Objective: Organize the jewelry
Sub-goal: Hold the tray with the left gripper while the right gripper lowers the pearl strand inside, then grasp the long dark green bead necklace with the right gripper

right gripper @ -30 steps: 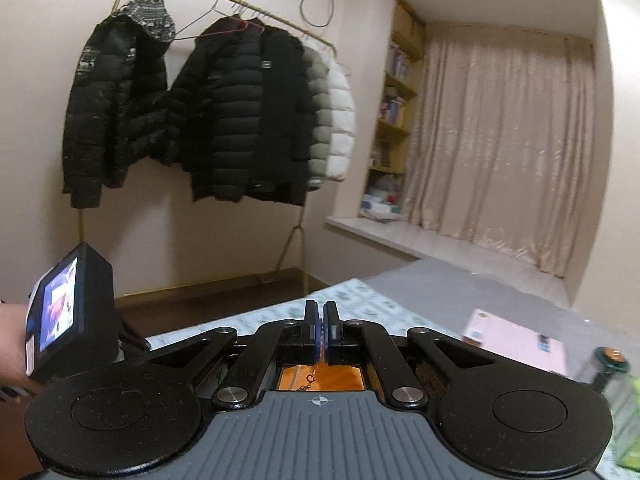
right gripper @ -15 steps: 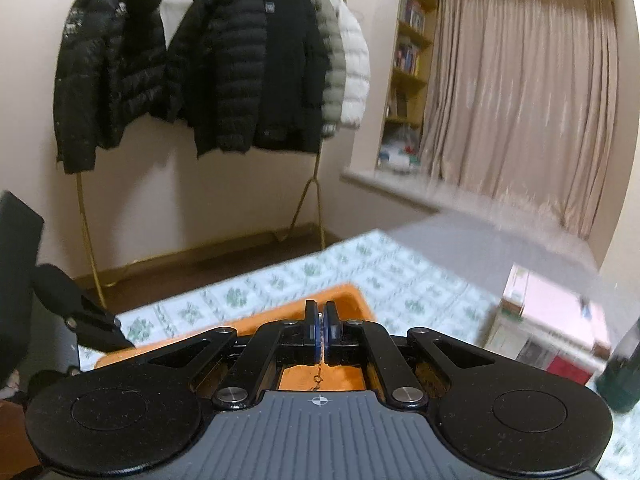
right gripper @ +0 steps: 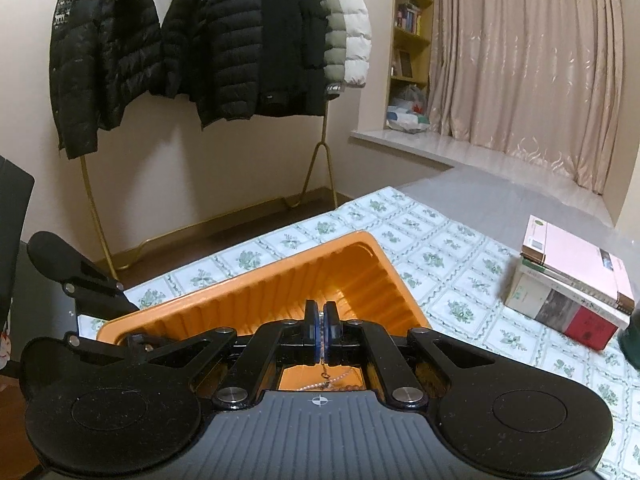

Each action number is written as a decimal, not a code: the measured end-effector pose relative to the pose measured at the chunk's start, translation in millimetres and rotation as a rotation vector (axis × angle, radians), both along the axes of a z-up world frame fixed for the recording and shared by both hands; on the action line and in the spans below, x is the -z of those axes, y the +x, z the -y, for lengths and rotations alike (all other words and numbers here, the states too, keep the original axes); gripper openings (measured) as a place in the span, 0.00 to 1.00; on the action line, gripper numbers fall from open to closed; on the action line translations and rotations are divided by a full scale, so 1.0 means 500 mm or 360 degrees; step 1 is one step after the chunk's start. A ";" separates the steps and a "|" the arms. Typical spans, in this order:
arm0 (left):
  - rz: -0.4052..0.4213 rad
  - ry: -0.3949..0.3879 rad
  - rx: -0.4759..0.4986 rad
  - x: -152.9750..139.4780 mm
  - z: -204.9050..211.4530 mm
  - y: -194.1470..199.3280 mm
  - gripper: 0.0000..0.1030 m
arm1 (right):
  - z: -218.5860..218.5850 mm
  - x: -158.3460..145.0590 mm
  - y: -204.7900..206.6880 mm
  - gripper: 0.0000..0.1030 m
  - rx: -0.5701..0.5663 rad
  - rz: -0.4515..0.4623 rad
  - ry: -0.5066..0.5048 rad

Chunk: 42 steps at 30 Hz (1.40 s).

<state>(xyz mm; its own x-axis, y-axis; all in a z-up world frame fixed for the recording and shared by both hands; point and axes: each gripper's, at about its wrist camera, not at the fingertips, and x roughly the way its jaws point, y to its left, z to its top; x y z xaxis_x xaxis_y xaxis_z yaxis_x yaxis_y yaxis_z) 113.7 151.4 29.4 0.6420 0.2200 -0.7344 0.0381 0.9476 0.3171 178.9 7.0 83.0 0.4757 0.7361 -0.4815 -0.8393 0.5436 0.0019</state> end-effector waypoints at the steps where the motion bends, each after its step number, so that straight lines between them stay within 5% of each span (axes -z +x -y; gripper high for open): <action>1: 0.0000 -0.0002 -0.0001 0.000 0.000 0.000 0.03 | 0.000 0.001 0.000 0.01 0.0001 -0.0005 0.0000; 11: 0.0002 -0.0004 -0.0003 -0.002 0.000 -0.002 0.03 | 0.037 0.000 0.033 0.04 0.0154 -0.0059 0.0093; 13: 0.0004 -0.0003 -0.0003 -0.002 0.001 -0.002 0.03 | 0.066 0.001 0.038 0.10 0.0213 -0.0066 0.0111; 15: 0.0005 -0.0001 -0.0003 -0.002 0.001 -0.002 0.03 | 0.104 0.007 0.041 0.34 0.0279 -0.0090 0.0139; 17: 0.0005 0.0000 -0.0003 -0.002 0.001 -0.002 0.03 | 0.146 0.017 0.039 0.40 0.0350 -0.0118 0.0166; 29: 0.0008 0.0015 -0.0006 -0.005 0.006 -0.002 0.03 | 0.442 0.161 0.005 0.40 0.0945 -0.0368 0.0103; 42: 0.0003 0.0031 -0.0003 -0.007 0.013 -0.002 0.03 | 0.437 0.236 -0.037 0.40 0.0918 -0.0387 0.0002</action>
<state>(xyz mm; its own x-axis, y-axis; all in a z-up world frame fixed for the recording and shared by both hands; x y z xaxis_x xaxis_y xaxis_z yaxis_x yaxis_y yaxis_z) 112.5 144.9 33.0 0.6429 0.2355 -0.7289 0.0360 0.9412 0.3358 160.2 -211.6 -34.8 0.6738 0.3941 -0.6250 -0.3861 0.9090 0.1569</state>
